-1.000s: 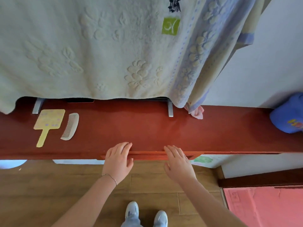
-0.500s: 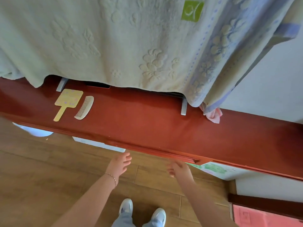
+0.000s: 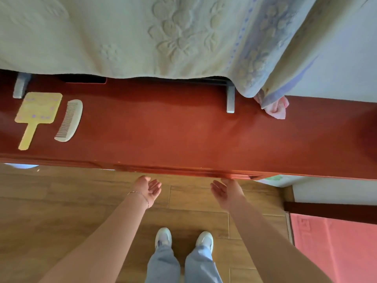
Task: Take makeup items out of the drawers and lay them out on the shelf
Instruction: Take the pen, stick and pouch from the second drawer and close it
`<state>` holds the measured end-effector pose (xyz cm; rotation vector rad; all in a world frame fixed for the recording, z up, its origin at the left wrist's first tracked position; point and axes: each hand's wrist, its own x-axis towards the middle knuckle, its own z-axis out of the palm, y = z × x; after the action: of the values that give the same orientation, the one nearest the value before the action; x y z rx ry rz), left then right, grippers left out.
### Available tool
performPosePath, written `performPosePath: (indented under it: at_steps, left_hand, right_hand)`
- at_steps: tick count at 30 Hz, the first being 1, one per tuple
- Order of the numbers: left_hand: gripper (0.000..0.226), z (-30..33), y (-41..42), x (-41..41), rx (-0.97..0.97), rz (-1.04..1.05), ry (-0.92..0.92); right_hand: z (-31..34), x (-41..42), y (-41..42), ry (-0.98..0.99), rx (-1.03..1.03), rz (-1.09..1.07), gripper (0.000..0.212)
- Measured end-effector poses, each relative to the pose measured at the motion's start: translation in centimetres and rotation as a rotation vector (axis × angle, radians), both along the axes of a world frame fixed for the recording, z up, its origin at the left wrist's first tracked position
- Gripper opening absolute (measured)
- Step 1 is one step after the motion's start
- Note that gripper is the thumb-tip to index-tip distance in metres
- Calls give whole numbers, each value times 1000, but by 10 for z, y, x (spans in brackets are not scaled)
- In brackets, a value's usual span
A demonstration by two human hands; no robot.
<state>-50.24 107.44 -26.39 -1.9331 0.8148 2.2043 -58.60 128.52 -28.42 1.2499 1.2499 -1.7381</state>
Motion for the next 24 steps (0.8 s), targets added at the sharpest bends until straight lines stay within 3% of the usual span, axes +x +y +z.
performPosePath:
  at_steps: [7,14,24]
  left_hand:
    - [38,-15,-4,-12,68,154,70]
    - [24,-21,-13,-6,81,159,124]
    - [24,-18,-5,22,117,144,111]
  right_hand:
    - [-15,-3,-4,40,-40,-131,23]
    - [-17,0,5,111,-156,-185,25]
    - [-15,25,15,93,-135,-169,23]
